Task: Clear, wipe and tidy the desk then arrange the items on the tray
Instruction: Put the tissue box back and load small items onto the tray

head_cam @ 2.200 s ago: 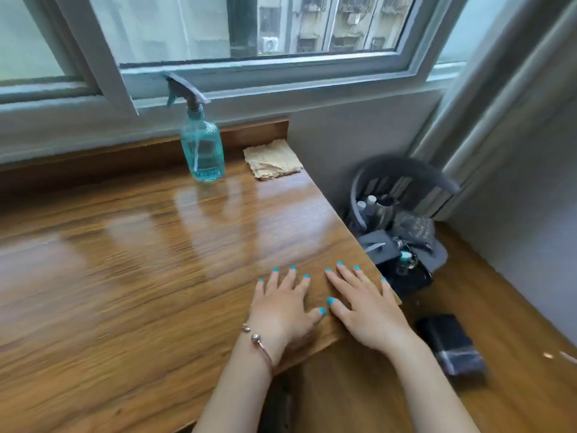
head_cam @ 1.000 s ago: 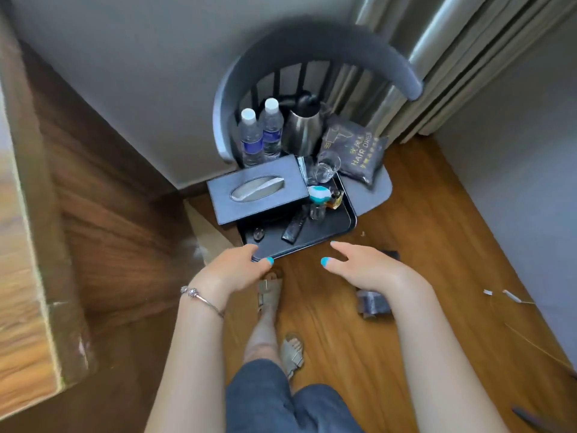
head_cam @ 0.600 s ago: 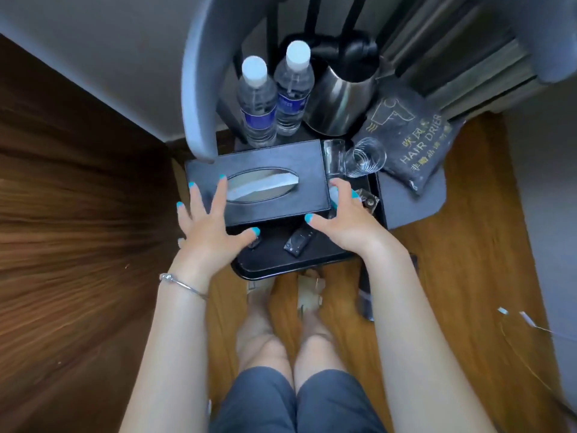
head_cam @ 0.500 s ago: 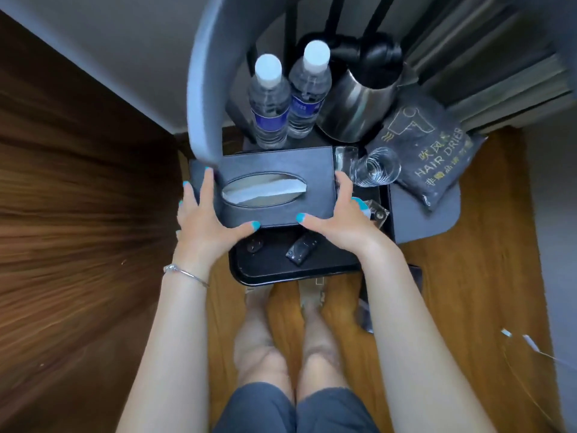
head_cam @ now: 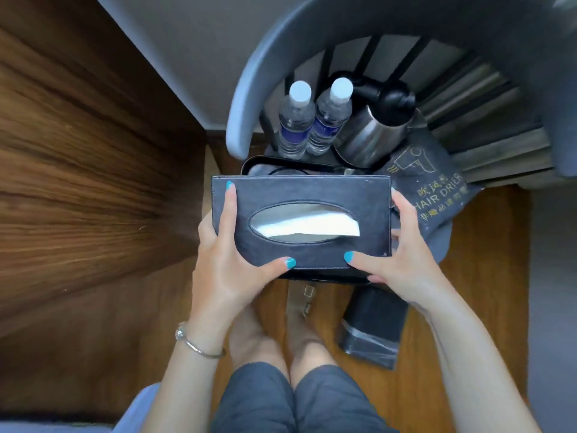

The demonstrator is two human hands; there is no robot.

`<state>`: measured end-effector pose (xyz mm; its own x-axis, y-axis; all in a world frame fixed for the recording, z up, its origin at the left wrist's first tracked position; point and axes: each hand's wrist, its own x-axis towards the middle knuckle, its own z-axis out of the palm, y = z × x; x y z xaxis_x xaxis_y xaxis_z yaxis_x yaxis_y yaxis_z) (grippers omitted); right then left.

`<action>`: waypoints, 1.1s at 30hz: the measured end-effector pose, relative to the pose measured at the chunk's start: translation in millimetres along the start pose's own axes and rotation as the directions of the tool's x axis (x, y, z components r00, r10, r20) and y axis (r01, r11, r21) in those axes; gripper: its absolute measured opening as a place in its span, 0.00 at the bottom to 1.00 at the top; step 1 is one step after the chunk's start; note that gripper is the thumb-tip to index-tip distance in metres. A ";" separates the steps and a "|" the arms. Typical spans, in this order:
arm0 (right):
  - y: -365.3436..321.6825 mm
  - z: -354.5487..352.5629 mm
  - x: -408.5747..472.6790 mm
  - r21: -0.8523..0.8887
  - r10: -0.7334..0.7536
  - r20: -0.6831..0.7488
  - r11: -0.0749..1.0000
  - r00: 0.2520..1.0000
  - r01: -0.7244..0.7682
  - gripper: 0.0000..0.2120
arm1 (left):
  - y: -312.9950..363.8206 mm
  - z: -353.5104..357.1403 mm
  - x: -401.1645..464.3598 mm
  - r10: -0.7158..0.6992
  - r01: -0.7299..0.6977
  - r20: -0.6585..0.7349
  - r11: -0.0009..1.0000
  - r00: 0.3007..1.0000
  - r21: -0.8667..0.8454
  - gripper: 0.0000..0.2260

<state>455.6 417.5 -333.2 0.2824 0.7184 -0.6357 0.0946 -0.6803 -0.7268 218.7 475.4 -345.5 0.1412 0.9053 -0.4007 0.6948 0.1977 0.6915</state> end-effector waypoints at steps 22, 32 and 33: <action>-329.4 83.9 -161.9 -0.139 -0.525 0.409 0.773 0.746 0.620 0.48 | 88.7 -338.3 -142.2 -0.080 0.064 -0.500 0.997 0.862 -0.050 0.64; -366.0 318.0 -125.4 -0.299 -0.340 0.580 0.757 0.740 0.581 0.49 | -79.3 -465.8 -83.8 -0.236 0.182 -0.480 0.971 0.845 -0.157 0.60; -362.3 331.1 -122.2 -0.351 -0.298 0.592 0.741 0.749 0.572 0.52 | -89.2 -469.8 -82.0 -0.209 0.213 -0.555 0.975 0.805 -0.060 0.58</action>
<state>70.7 624.2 -78.3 -0.3821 0.8263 -0.4138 0.5670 -0.1439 -0.8110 -186.2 560.2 -91.9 -0.4234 0.8960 -0.1337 0.6657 0.4078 0.6249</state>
